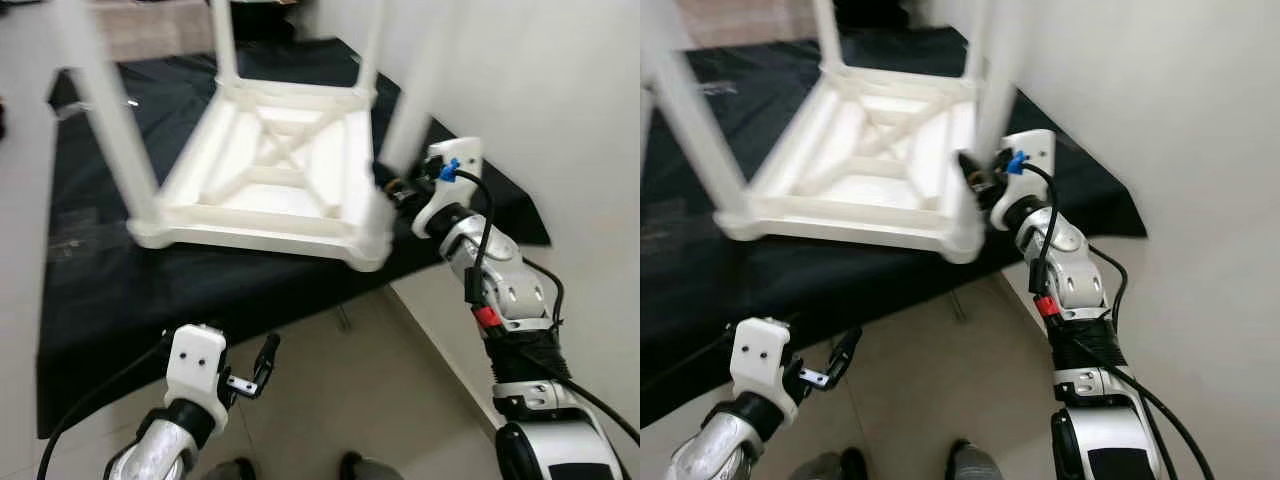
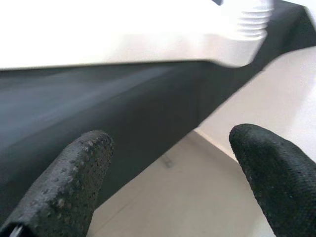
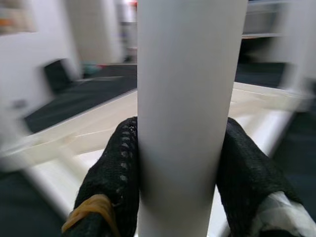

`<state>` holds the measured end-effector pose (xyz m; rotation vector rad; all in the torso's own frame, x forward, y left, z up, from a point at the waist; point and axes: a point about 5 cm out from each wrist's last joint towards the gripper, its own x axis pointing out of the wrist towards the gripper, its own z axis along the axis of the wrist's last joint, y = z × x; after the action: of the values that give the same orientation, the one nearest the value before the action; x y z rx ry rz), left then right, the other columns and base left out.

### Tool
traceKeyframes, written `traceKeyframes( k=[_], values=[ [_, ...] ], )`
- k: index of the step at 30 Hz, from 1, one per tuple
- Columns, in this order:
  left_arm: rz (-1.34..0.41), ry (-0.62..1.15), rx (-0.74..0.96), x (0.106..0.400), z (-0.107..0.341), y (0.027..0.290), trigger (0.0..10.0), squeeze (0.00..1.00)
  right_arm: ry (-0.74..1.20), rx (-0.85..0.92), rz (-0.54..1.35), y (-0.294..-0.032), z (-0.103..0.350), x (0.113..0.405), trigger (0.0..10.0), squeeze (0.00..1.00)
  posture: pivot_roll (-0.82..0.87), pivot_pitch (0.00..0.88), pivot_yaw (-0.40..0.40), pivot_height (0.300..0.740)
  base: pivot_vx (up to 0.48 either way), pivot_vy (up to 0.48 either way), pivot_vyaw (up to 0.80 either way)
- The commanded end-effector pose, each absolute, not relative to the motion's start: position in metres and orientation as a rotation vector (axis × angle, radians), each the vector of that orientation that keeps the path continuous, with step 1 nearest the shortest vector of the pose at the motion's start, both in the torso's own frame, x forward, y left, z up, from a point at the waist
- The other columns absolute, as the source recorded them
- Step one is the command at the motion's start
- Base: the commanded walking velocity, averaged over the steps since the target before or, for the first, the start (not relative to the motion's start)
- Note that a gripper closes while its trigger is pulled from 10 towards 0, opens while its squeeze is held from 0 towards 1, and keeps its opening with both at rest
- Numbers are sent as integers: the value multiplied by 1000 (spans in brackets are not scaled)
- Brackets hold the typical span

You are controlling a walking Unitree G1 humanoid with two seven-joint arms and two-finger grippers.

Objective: Building children table

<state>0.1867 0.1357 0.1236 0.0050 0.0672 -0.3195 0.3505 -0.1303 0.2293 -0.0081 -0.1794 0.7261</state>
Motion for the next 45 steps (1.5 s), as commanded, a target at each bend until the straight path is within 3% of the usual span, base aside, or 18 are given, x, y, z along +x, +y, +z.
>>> traceKeyframes(
  k=[1,8,15,16,19,23,24,25,26,32,41,42,45],
  values=[
    [-321,81,-5,183,123,136,10000,0,-173,-102,986,-118,236,339,0,0,-74,172,-88,740,0,0,0],
    [-312,82,0,183,123,136,10000,0,-141,-201,1171,-121,245,341,0,0,-67,171,-100,740,0,0,0],
    [-300,79,10,183,123,136,10000,0,-152,-254,1103,-113,246,353,0,0,-55,169,-112,740,0,0,0],
    [-296,79,14,184,122,136,10000,0,-135,-294,990,-112,244,360,10000,0,-57,162,-117,740,0,0,0],
    [-288,78,18,185,121,136,10000,0,-100,-272,815,-114,241,366,10000,0,-56,156,-120,740,0,0,0],
    [-286,78,18,186,121,136,10000,0,-89,-230,802,-112,238,361,10000,0,-60,151,-120,740,0,0,0],
    [-284,78,17,187,121,136,10000,0,-68,-168,743,-111,235,359,10000,271,-62,149,-121,740,0,0,0],
    [-284,78,17,187,121,136,10000,0,-68,-168,743,-111,235,359,10000,271,-62,149,-121,740,0,0,0],
    [-283,77,17,188,120,135,10000,0,-41,-115,677,-111,231,358,10000,1000,-65,143,-123,740,0,0,0],
    [-277,70,19,192,120,132,10000,0,-7,-36,451,-106,223,358,10000,1000,-65,137,-128,740,0,0,0],
    [-265,64,46,194,122,133,10000,0,-31,-35,378,-97,230,360,10000,1000,-60,126,-128,740,0,0,0],
    [-258,42,98,199,128,134,10000,0,-43,-52,353,-99,233,361,10000,0,-57,117,-126,740,0,0,0],
    [-258,-19,183,213,145,139,10000,0,-49,-64,316,-100,239,360,10000,0,-59,112,-124,740,0,0,0]
  ],
)
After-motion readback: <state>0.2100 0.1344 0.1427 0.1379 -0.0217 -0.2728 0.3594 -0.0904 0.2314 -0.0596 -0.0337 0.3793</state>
